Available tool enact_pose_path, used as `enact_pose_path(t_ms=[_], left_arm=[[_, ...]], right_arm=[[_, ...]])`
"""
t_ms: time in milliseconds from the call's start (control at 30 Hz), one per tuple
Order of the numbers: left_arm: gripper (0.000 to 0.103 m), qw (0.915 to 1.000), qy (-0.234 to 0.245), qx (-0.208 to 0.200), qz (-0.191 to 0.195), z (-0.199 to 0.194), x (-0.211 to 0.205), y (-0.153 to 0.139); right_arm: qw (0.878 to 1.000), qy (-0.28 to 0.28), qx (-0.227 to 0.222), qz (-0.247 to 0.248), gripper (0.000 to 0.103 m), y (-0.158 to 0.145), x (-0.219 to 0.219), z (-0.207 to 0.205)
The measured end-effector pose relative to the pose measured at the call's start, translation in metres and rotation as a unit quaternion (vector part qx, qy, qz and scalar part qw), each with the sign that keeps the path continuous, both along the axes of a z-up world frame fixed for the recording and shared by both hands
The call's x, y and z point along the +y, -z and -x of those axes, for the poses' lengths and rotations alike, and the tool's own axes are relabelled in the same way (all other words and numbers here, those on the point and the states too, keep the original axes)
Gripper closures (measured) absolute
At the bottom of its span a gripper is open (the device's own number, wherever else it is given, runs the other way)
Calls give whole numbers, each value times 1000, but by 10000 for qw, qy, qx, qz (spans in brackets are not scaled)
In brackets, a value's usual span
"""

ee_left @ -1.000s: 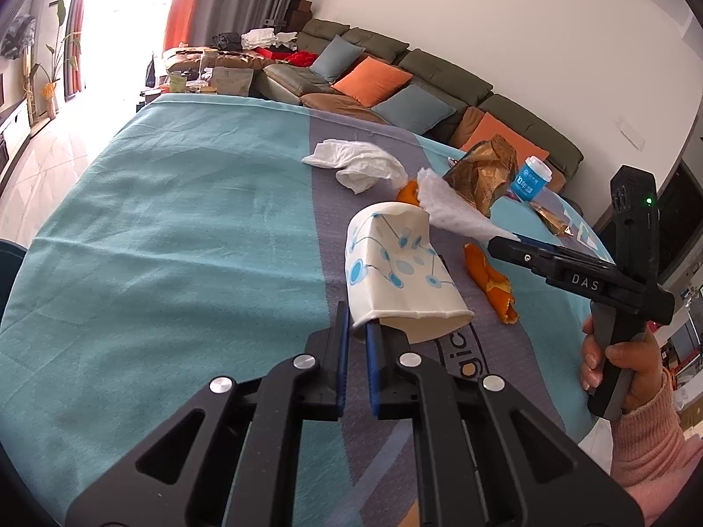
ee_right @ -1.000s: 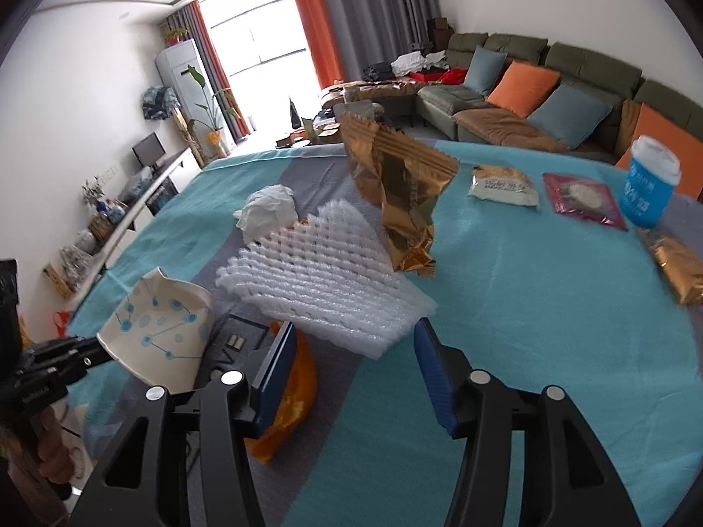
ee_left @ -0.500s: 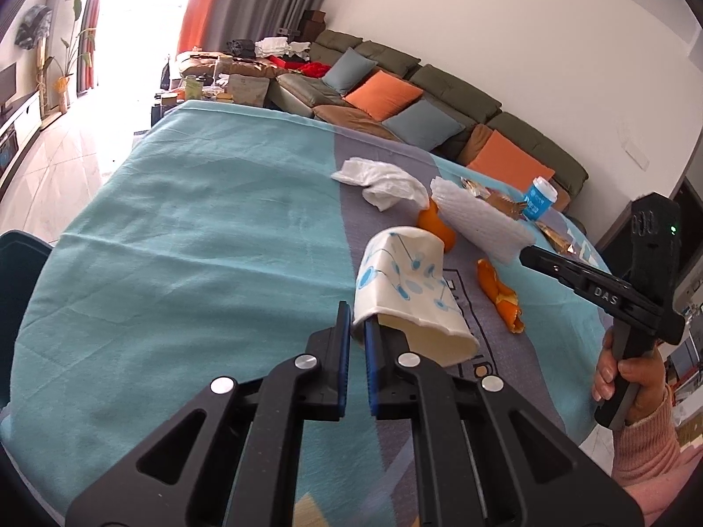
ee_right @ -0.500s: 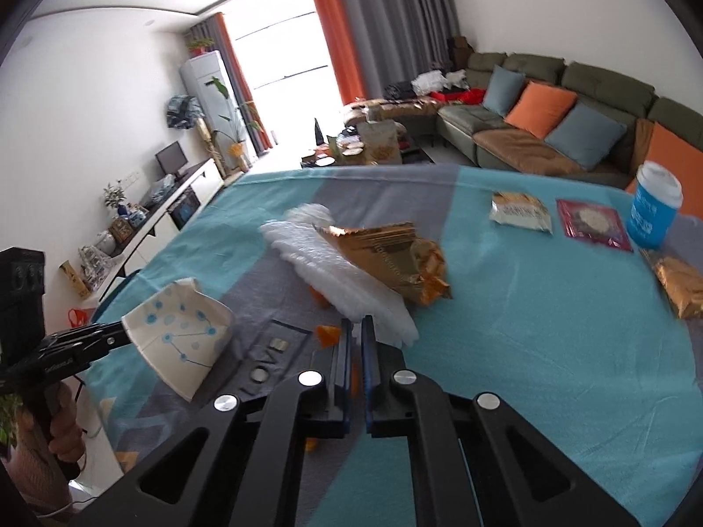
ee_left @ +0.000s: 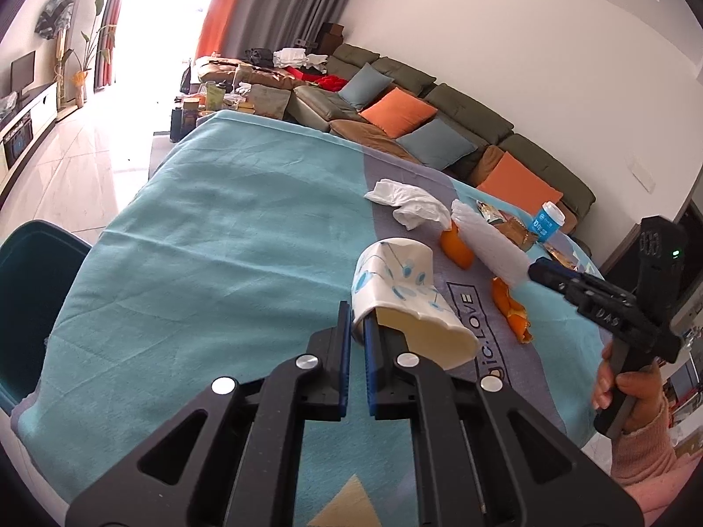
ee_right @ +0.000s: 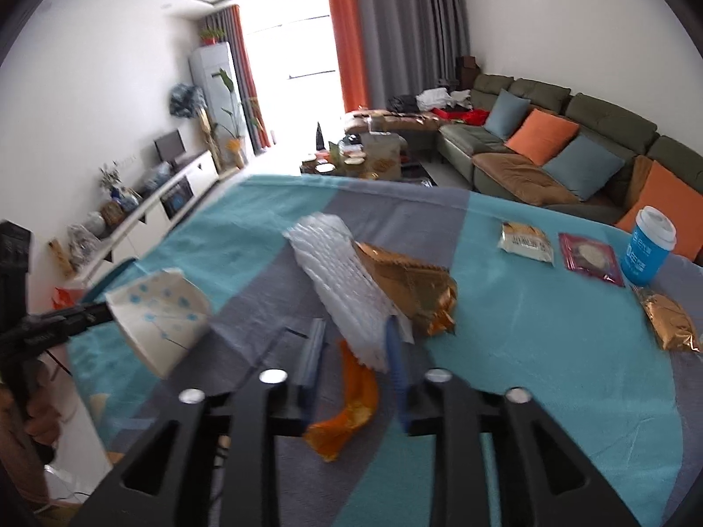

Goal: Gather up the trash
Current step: 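Grasp the white paper cup with the left tool while the right tool grasps another foam sleeve, then carry the paper cup and foam sleeve over the teal bin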

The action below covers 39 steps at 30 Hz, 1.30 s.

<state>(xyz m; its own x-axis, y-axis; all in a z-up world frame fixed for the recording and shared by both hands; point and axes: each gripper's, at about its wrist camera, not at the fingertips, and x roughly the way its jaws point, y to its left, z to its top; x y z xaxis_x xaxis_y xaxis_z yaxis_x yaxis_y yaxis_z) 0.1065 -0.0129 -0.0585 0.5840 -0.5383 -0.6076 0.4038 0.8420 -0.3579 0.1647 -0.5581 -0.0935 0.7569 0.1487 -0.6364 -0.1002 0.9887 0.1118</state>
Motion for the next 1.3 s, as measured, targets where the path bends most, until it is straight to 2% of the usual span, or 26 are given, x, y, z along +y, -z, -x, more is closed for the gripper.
enact_pose_path(t_ms=[100, 167, 200, 233, 400, 633, 867, 1300], left_arm=[[97, 10000, 9, -2, -5, 0, 0, 0], [97, 10000, -2, 4, -8, 0, 0, 1], [97, 10000, -11, 8, -2, 0, 0, 1], [97, 10000, -22, 9, 2, 1, 1, 1], [97, 9999, -131, -46, 23, 2, 10, -5], [97, 9991, -361, -189, 107, 8, 32, -16], [97, 9977, -589, -282, 152, 15, 56, -23], [97, 9912, -1240, -435, 161, 36, 118, -39]], right_arm=[[9995, 85, 117, 278, 66, 9, 4, -7], [9995, 24, 197, 238, 79, 14, 2, -12], [9995, 12, 216, 213, 89, 15, 2, -13], [9996, 5, 218, 201, 91, 15, 2, -13], [9998, -154, -71, 122, 92, -2, 7, -3], [9967, -701, -367, -179, 92, -30, 28, 9], [9899, -1256, -391, -528, 92, -38, 56, 4], [9754, -2098, -279, -622, 92, -39, 124, -17]])
